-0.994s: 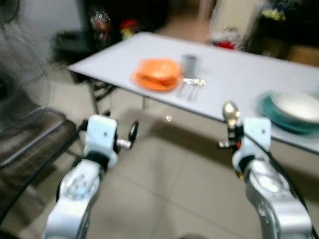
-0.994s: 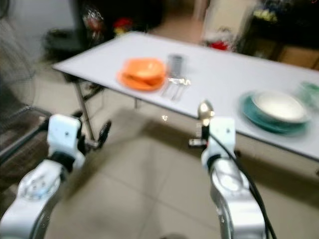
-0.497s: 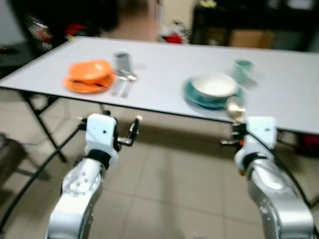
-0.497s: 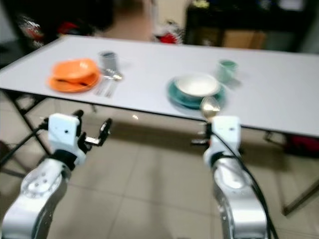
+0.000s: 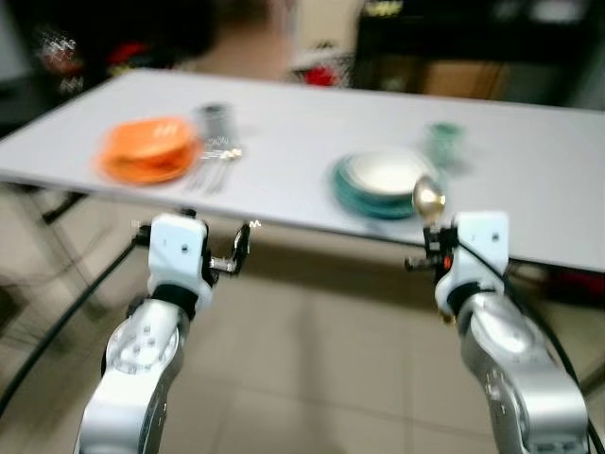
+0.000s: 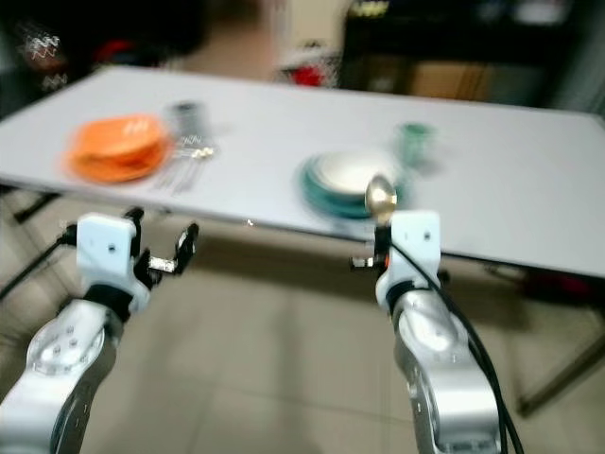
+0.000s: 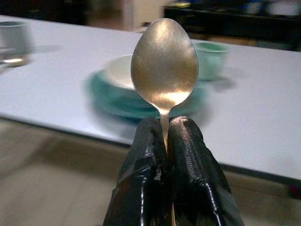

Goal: Setting the table

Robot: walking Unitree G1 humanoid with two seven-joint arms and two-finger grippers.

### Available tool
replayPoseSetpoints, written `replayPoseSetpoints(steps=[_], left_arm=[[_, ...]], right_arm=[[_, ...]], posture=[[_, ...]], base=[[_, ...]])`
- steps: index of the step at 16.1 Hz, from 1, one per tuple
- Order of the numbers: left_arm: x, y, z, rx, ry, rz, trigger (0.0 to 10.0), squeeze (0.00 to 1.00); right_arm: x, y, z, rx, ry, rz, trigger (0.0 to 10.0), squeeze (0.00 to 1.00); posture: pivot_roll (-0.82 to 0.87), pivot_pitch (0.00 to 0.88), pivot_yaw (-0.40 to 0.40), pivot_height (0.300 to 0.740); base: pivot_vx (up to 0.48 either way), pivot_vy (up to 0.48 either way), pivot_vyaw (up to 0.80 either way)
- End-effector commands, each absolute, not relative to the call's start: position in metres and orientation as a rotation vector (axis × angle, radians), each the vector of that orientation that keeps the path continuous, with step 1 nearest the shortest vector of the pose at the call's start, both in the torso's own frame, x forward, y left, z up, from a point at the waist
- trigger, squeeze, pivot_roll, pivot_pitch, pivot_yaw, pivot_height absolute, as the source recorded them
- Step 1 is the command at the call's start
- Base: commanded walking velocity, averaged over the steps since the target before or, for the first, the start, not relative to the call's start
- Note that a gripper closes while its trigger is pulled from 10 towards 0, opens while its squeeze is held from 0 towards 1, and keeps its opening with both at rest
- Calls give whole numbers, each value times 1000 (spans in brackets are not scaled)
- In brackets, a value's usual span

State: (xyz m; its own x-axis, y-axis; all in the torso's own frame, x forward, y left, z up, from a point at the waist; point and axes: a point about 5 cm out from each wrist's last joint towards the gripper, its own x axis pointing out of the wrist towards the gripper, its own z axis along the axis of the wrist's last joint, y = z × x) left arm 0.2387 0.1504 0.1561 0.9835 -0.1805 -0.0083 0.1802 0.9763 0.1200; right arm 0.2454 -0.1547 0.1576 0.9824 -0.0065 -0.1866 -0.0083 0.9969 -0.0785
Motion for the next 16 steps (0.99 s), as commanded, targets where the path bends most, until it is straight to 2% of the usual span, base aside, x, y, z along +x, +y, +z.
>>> replayPoseSetpoints(steps=[1, 5, 11, 13, 16], left_arm=[[240, 144, 157, 110, -5, -214, 10000, 0], [241, 144, 158, 112, -7, -217, 10000, 0], [241, 144, 158, 113, -9, -211, 10000, 0], [241, 144, 159, 123, -9, -221, 10000, 0], [237, 140, 157, 154, 10, -302, 10000, 0]], right_arm=[[246, -161, 160, -88, 174, -24, 10000, 0], [250, -162, 163, -123, 169, -4, 10000, 0], [259, -155, 176, -149, 137, 167, 10000, 0], [263, -153, 179, -210, 154, 267, 10000, 0], [272, -150, 181, -290, 181, 393, 10000, 0]], posture=[[-12, 0, 23, 740], [-13, 0, 22, 740], [-8, 0, 14, 740], [-5, 0, 16, 740], [-1, 0, 19, 740]], base=[[398, 0, -800], [400, 0, 0], [395, 0, 0], [354, 0, 0], [0, 0, 0]])
